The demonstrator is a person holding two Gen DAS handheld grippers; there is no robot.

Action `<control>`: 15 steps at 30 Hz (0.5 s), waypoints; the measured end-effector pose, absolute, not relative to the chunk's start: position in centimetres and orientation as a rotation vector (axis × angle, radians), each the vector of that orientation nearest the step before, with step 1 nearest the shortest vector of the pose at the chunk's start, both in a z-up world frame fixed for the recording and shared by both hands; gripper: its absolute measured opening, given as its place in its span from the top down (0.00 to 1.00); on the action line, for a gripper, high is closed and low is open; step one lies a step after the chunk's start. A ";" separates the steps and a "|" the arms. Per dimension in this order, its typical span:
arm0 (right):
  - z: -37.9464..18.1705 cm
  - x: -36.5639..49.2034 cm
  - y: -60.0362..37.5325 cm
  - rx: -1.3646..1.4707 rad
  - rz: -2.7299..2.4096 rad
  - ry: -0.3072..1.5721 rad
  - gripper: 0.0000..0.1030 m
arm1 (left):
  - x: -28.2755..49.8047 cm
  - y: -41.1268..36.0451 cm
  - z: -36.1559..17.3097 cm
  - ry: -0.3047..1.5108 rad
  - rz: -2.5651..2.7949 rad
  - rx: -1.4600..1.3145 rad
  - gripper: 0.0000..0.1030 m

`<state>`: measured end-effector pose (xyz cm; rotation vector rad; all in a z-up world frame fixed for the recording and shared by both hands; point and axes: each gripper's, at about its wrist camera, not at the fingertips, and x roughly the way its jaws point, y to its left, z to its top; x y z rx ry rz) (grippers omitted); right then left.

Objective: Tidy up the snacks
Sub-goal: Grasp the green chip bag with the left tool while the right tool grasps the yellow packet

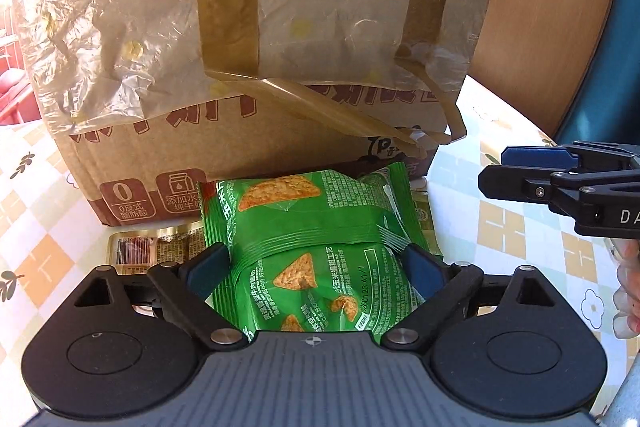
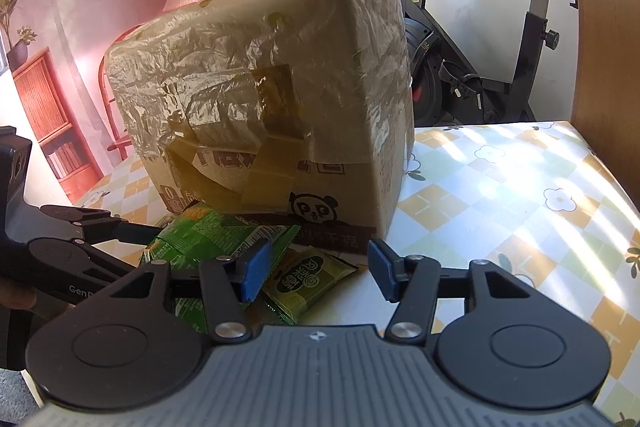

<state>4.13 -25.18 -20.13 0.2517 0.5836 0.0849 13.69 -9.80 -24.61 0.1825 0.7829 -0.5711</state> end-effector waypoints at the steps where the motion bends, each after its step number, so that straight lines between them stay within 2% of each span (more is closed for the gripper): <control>1: -20.2 4.1 -25.2 0.256 0.085 0.585 0.45 | 13.8 -10.0 -24.6 0.782 -0.574 0.184 0.11; 4: -20.4 4.1 -25.1 0.262 0.087 0.597 0.45 | 13.4 -9.4 -24.0 0.778 -0.572 0.176 0.22; 15: -22.1 4.8 -23.9 0.257 0.110 0.680 0.45 | 9.7 -1.8 -23.2 0.742 -0.442 0.139 0.23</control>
